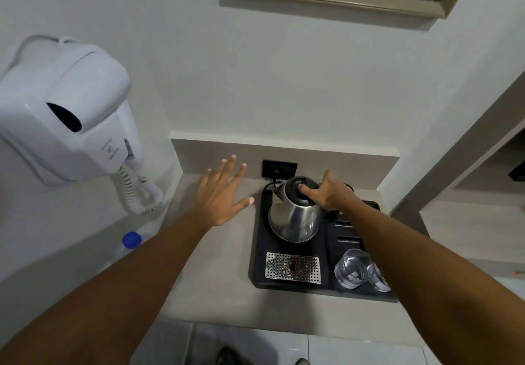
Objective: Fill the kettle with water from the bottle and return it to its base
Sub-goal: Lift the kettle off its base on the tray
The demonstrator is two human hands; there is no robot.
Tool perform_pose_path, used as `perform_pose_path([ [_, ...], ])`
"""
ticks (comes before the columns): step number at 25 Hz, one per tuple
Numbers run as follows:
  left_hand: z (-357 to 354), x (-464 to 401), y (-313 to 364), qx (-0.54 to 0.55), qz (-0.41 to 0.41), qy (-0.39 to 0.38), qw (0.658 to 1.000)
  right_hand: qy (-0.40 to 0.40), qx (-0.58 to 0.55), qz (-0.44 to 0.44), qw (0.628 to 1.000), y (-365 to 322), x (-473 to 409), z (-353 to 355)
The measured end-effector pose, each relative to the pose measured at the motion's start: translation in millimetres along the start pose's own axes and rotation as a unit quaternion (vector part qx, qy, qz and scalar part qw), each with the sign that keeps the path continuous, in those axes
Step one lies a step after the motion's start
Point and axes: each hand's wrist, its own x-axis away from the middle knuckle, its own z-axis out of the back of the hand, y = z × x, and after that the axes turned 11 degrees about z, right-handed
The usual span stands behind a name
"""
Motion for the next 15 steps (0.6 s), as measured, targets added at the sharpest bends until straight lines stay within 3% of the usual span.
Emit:
perform_pose_path([
  [10,2.3,4.9,-18.8,-0.016,-0.004,-0.007,1.000,-0.101,0.032,0.024,0.994,-1.7,-7.7,15.0],
  [15,5.8,9.3,-24.5,-0.002,0.000,-0.003,1.000,-0.176,-0.060,-0.047,0.981,-3.3,-0.1,28.0],
])
